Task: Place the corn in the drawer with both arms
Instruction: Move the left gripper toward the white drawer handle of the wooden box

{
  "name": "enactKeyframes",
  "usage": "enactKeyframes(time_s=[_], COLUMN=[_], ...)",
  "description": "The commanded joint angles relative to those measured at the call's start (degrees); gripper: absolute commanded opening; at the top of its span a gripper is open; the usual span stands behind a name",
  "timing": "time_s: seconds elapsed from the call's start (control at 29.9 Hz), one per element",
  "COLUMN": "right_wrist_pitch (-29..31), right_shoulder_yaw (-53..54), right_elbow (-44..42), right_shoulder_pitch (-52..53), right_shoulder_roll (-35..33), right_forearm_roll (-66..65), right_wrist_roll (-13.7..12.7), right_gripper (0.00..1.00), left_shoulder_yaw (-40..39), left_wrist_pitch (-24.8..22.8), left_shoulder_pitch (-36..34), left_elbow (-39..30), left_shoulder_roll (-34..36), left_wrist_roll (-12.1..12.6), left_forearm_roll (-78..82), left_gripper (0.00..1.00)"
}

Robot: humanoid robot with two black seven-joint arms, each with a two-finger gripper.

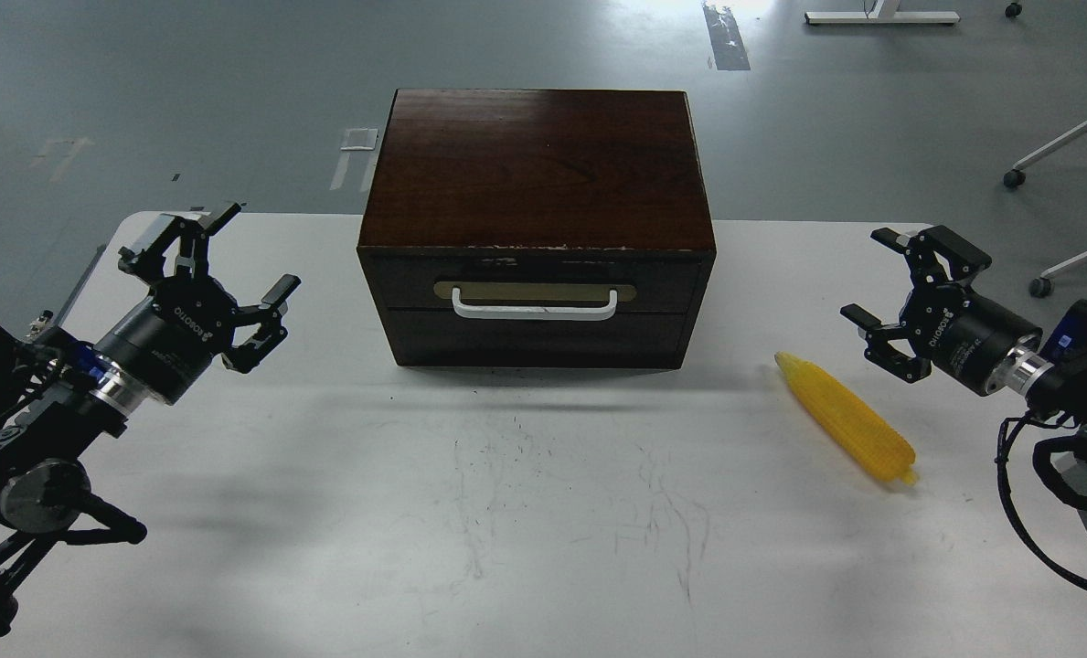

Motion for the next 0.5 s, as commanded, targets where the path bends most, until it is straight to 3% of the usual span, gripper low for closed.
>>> enactKeyframes(time_s=[0.0,0.27,0.47], right_wrist_pitch=[0.0,0.0,0.0], right_shoulder_yaw=[0.02,0.1,0.1], right_elbow=[-0.01,-0.01,-0.01], right_shoulder_pitch=[0.03,0.03,0.2], right_shoulder_roll=[0.04,-0.23,-0.31], right_forearm_roll=[0.0,0.0,0.0], right_wrist_roll=[0.0,0.0,0.0], right_gripper=[1.0,1.0,1.0], left_shoulder_yaw=[-0.23,-0.41,-1.37], left_wrist_pitch=[0.0,-0.17,-1.1], left_shoulder_pitch=[0.04,-0.13,-2.67], left_elbow=[-0.08,0.18,1.32], left_shoulder_roll=[0.05,0.92,5.83], left_wrist_roll=[0.01,0.36,-0.78], left_forearm_roll=[0.02,-0.68,-0.69], left_gripper=[0.99,0.99,0.99])
